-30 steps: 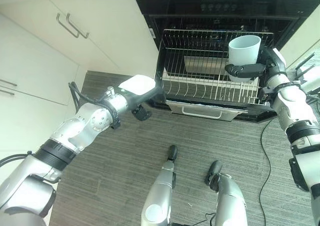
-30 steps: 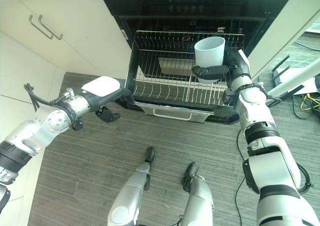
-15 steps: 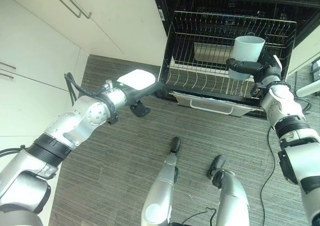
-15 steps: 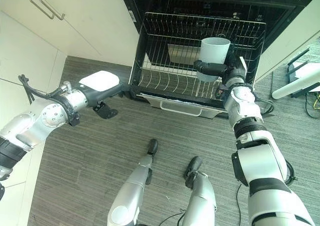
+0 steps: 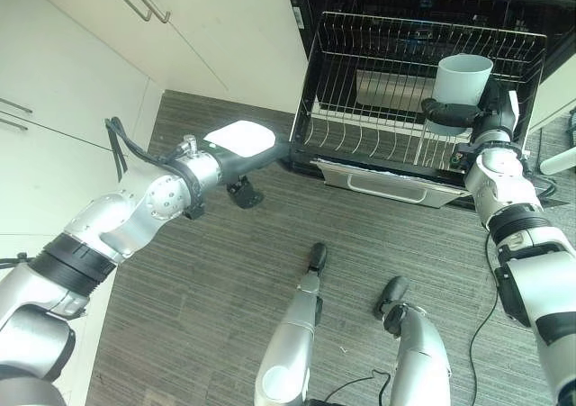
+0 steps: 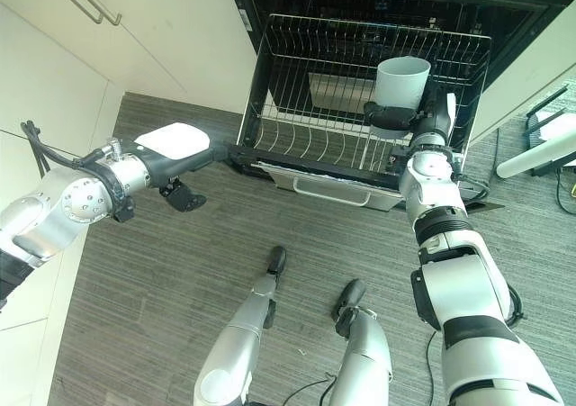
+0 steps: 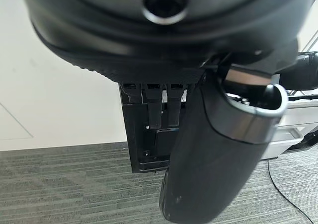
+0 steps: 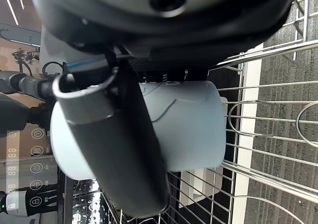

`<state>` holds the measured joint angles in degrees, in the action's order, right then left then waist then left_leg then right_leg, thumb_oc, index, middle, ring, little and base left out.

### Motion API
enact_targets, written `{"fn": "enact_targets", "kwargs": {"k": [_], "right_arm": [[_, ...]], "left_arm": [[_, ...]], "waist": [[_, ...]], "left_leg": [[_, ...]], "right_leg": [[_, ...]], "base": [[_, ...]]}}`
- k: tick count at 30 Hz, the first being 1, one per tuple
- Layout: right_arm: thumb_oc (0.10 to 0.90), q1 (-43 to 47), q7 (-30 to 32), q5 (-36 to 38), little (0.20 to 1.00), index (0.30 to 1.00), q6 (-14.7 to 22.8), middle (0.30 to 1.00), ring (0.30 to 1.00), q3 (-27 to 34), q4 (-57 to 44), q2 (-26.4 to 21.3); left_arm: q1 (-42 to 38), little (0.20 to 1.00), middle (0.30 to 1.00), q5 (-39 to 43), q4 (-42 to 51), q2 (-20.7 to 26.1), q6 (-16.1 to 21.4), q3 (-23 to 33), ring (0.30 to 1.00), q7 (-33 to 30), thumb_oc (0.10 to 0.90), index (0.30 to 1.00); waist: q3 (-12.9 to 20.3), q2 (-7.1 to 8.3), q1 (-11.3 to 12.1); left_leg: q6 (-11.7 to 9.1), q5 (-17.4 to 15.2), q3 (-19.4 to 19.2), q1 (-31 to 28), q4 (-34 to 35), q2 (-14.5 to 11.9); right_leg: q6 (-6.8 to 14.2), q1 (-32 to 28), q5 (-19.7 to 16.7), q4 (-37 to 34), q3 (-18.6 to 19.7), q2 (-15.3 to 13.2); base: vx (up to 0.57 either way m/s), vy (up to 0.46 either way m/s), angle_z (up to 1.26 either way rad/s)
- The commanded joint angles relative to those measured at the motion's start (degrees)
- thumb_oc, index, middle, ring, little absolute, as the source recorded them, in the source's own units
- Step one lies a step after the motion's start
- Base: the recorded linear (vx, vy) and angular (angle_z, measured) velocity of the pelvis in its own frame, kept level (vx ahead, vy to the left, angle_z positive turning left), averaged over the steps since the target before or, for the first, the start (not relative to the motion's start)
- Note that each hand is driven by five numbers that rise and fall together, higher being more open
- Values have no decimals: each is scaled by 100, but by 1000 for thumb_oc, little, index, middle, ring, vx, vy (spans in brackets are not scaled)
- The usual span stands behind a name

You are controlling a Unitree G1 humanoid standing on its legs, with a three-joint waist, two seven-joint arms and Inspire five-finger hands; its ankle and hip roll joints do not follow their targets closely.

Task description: Place the dishes in the dishwasher.

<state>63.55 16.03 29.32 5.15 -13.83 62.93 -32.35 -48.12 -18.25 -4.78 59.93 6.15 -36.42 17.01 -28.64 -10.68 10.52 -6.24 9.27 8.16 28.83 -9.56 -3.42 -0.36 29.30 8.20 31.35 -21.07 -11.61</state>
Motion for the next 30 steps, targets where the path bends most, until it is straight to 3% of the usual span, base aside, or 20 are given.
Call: {"fn": "enact_targets", "kwargs": {"k": [1,11,15,22,26,30], "right_arm": [[800,286,1110,-377,900,900,330,900,900,79,-81,-747],[800,312,2341,-804,900,900,228,900,900,182,-280,-832],[800,312,2819,-909,900,900,483,900,900,243,-408,-866],[800,251,3567,-799,900,900,1318,900,900,596,-736,-800],[800,220,3398,-607,900,900,1563,900,900,732,-900,-803],[800,202,3047,-526,900,900,1495,900,900,687,-1131,-727]], "left_arm": [[-292,900,900,219,180,217,-117,546,900,-155,800,900],[-228,900,900,288,251,344,-41,556,900,-155,800,900],[-180,900,900,339,316,433,-6,544,900,-108,800,900],[-29,900,900,327,354,515,52,553,900,-47,800,900],[11,900,900,361,455,597,71,587,900,9,800,900],[-20,900,900,388,545,661,51,599,900,52,800,900]], "waist": [[-116,-305,-162],[-116,-337,-133],[-116,-335,-111],[-116,-330,-101],[-116,-343,-81],[-116,-345,-70]], "left_leg": [[490,-1162,-743,170,-763,200],[521,-1133,-720,201,-763,231],[535,-1137,-721,192,-763,242],[557,-1190,-725,168,-763,266],[570,-1191,-696,188,-763,285],[577,-1150,-695,232,-763,282]], "right_leg": [[747,-610,-275,-1373,803,175],[762,-593,-344,-1400,795,178],[777,-605,-358,-1404,781,165],[789,-636,-305,-1410,817,165],[795,-626,-301,-1405,815,170],[791,-592,-353,-1416,806,186]], "base": [[-12,8,4],[-2,4,2],[0,0,0],[5,-1,0],[0,0,0],[0,0,0]]}}
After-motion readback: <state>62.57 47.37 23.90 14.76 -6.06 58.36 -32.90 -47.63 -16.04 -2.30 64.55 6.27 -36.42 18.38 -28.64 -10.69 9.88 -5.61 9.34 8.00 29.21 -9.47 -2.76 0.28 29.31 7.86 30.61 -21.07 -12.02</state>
